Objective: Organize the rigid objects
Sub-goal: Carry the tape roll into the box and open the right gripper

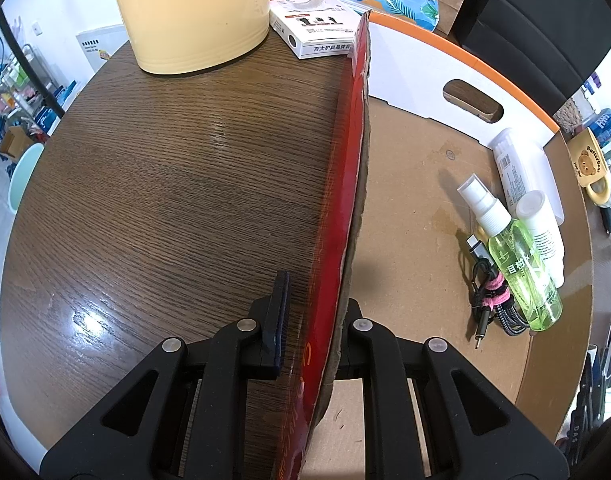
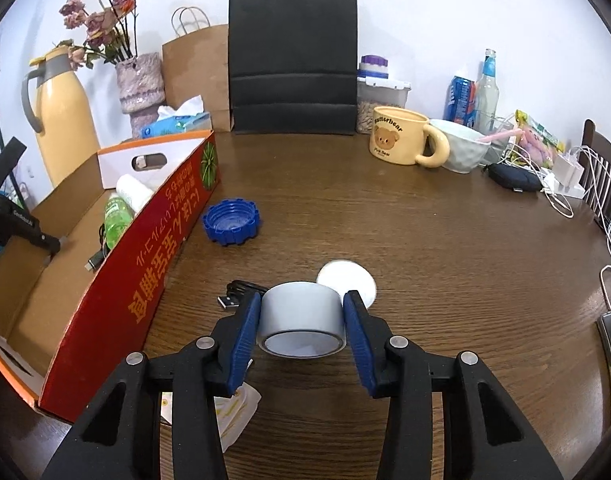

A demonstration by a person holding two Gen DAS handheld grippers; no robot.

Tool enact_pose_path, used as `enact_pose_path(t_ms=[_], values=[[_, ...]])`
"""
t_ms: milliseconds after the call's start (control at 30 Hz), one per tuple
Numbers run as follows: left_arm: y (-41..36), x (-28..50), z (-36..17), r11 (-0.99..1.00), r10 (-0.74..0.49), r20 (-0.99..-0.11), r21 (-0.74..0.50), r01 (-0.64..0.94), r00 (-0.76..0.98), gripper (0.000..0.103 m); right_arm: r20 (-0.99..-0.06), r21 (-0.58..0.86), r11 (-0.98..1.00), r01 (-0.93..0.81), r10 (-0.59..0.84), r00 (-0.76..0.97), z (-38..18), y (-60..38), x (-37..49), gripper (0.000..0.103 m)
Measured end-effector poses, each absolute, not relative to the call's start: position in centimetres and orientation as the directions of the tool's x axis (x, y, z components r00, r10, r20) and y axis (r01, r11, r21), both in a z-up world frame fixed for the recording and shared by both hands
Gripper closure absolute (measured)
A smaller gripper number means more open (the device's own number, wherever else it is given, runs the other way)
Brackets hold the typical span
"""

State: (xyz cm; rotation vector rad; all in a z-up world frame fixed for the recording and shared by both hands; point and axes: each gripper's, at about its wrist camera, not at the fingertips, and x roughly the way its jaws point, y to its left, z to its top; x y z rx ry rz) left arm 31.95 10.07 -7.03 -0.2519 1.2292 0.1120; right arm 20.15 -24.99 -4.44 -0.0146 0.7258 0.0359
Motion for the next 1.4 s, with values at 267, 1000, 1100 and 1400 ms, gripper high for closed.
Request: enact_pose_path(t_ms=[267,1000,1100,1400], values=[[10.2,31.8,-7.1,0.967,-0.05,-0.941,-0.129,-0.219,0.334,0.092,-0.628,0.009,1.0,-0.016,0.018,0.778,-3.5,-25.0,19.3,0.056],[9.8,32.1,-7.1,0.968,-0.055,-0.941,-0.132,-0.213,0.333,0.092,-0.533,-0.035,0.996,-0.08,0.05,0.844,1.3,-21.5,23.5,0.056],[9.9,32.1,-7.1,0.968,-0.056,-0.941,-0.132,-0.213,0.333,0.092,-0.511,-0.048,0.993,-0.107,0.067,0.857,2.5,-20.1,24.6,0.056],[10.0,32.1,-7.1,0.968,-0.061,-0.941,-0.138,-0.21,0.333,0.092,-0.461,-0.105,0.974,-0.201,0.131,0.878,4.9,-14.3,27.9,0.056]])
